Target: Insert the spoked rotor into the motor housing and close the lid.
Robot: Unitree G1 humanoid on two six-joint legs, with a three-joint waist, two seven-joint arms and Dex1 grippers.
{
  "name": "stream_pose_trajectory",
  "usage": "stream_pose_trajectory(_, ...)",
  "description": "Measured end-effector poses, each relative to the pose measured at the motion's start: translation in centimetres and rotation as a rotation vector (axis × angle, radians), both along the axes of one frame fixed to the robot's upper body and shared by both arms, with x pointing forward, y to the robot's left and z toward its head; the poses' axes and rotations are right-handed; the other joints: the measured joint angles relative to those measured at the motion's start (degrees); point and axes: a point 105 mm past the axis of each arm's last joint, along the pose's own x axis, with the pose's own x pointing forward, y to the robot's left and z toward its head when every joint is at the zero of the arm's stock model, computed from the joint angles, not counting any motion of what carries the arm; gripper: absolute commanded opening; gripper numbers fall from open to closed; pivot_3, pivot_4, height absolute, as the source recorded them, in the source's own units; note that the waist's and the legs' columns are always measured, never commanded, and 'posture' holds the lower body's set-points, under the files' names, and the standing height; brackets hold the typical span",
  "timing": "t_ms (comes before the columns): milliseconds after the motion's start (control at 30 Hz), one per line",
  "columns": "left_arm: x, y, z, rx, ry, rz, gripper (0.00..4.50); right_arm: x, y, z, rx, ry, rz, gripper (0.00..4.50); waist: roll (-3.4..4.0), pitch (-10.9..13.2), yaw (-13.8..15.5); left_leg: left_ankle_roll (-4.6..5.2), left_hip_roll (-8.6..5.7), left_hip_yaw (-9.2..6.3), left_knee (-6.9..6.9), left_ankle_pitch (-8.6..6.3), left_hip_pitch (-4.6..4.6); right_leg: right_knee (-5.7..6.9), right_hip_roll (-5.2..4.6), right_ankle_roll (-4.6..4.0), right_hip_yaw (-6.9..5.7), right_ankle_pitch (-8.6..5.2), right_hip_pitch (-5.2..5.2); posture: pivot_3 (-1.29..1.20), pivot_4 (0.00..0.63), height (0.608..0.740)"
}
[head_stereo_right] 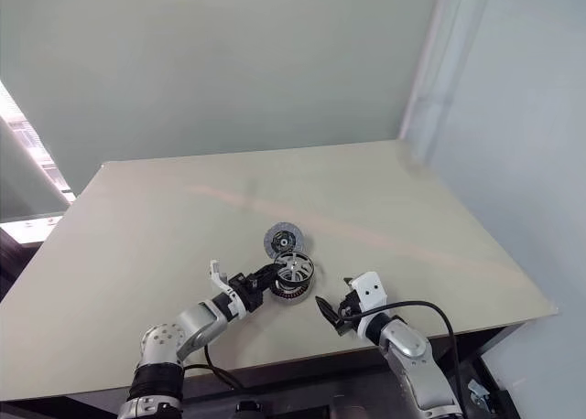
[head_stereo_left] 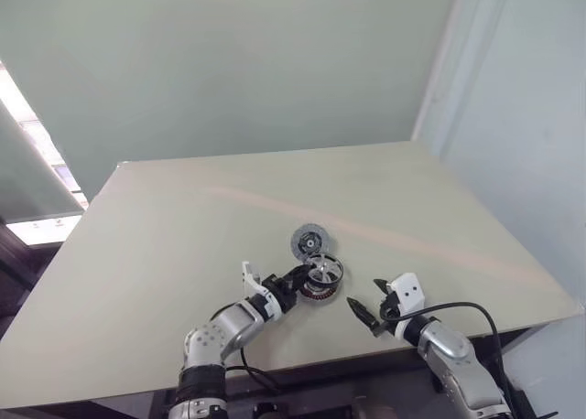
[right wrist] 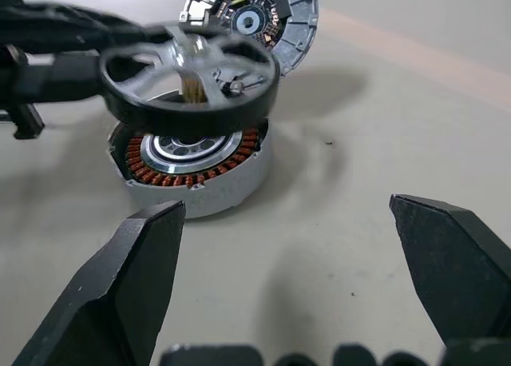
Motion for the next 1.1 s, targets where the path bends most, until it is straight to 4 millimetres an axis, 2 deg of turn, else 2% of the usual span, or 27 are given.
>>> stream_pose_trajectory(767,0.0,-0.1,-1.3,0.070,0.014,0.009,0.28,0.1,-0.2,0.1,-0.016,-0.004,-0.024,4.48,-0.01,0.00,0.03,0.00,0.00,-0.01,-0.01,0.00,-0.01,-0.03,-0.01,0.01,-0.01,-0.01,-0.01,0.00,0.000,0.740)
stream_pose_trajectory(900,0.2,0.3,-1.4,0.109,0.011,0.027,1.65,0.1,-0.2,0.1,-0.019,-0.005,-0.024,4.48,-0.01,0.01,0.03,0.00,0.01,-0.01,0.01,0.00,0.00,-0.02,-0.01,0.01,-0.02,-0.01,0.01,0.00,0.000,0.740)
stream_pose_trajectory(1100,0.5,1.9,-0.4,0.172,-0.021,0.075,3.73,0.2,-0.2,0.2,-0.020,-0.008,-0.025,4.48,-0.02,0.01,0.11,-0.01,0.00,-0.04,-0.04,-0.01,-0.04,-0.04,-0.03,0.02,-0.02,-0.01,-0.03,0.00,0.000,0.740)
